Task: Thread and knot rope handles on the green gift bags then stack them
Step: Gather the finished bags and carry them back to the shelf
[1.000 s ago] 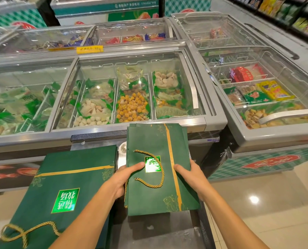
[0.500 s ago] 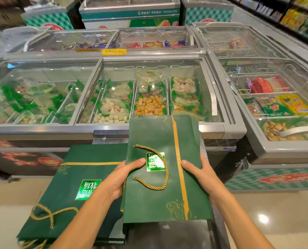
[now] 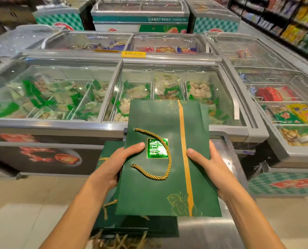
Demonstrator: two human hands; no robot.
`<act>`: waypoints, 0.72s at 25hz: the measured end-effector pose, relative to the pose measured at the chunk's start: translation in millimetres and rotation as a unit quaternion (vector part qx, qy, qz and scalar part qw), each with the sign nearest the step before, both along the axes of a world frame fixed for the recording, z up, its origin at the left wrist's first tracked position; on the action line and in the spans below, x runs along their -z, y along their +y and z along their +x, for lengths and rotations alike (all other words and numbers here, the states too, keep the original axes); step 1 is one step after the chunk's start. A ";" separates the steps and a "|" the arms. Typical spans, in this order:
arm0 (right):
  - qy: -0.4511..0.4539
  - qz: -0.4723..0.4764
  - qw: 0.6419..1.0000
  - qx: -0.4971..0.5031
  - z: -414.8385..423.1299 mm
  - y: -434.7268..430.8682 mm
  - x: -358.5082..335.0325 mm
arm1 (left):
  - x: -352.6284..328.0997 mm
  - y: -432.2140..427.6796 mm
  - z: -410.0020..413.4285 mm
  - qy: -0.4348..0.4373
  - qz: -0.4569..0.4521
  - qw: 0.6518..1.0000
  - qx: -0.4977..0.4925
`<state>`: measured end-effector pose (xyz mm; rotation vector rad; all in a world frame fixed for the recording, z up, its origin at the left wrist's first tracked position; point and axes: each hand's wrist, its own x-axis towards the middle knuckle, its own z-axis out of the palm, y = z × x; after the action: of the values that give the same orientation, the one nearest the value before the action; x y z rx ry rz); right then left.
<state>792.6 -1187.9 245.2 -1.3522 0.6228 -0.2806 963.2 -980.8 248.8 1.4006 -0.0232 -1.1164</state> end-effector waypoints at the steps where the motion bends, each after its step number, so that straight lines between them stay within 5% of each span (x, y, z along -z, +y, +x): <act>1: 0.005 0.001 1.000 -0.002 8.1 16.0 2.8 | 3.6 15.6 8.0 0.005 0.001 1.000 -0.003; 13: 0.114 0.010 0.993 -0.016 55.6 89.5 84.4 | 78.3 87.1 53.6 0.042 0.077 0.996 0.017; 18: 0.157 -0.009 0.986 -0.060 59.7 75.4 84.3 | 79.9 90.1 60.4 -0.059 0.140 0.986 0.065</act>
<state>852.3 -1112.5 160.8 -1.4585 0.7979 0.0267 1023.7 -890.7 168.9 1.7356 -0.0456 -1.1757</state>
